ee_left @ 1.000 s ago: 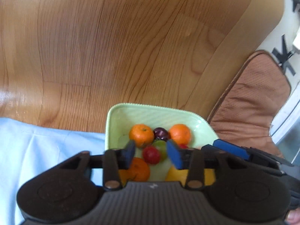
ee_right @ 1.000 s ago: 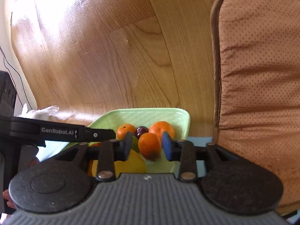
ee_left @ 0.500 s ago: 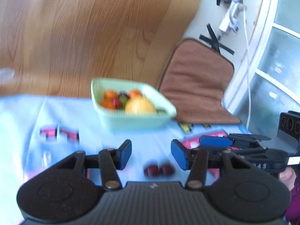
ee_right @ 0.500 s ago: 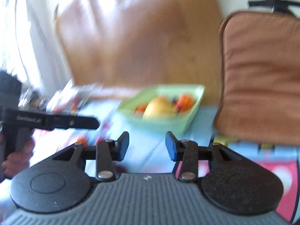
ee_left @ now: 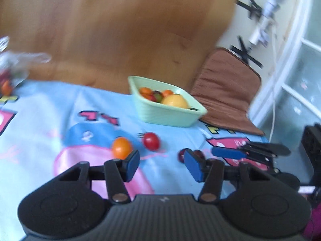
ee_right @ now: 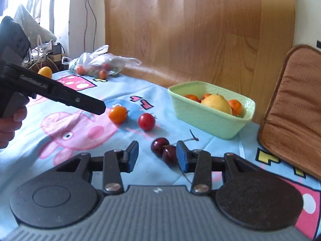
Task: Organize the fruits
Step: 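Grasp a dark cherry with the left tool while the right tool grasps another dark cherry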
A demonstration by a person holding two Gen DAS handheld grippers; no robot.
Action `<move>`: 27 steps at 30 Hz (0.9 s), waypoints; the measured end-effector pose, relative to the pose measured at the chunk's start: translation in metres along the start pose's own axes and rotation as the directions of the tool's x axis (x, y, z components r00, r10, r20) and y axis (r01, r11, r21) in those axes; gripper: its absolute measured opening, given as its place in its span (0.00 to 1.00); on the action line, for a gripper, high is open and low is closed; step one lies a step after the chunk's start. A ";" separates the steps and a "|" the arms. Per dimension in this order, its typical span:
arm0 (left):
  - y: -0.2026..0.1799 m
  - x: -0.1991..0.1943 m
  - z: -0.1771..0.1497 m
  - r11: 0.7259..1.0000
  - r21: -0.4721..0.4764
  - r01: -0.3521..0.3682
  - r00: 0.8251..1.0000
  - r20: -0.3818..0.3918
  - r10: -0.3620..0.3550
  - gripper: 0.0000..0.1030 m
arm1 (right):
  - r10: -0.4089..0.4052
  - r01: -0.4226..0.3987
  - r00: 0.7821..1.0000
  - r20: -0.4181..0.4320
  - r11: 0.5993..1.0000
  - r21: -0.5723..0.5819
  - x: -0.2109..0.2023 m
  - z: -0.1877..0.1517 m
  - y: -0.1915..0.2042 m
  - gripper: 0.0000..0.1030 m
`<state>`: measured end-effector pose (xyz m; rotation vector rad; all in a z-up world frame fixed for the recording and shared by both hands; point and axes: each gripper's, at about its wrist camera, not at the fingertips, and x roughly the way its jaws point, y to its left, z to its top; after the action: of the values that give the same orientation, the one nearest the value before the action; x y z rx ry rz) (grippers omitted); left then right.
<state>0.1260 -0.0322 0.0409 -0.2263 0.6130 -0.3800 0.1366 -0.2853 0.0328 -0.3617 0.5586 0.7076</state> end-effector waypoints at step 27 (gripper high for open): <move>-0.052 0.043 -0.032 0.956 0.102 0.276 0.950 -0.178 -0.255 0.45 | 0.115 -0.116 0.987 -0.109 0.993 0.006 -0.037 -0.030 -0.004 0.28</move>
<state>0.1252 -0.0997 0.0097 -0.1582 0.7192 -0.7016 0.1055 -0.3219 0.0309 -0.3719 0.6868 0.8029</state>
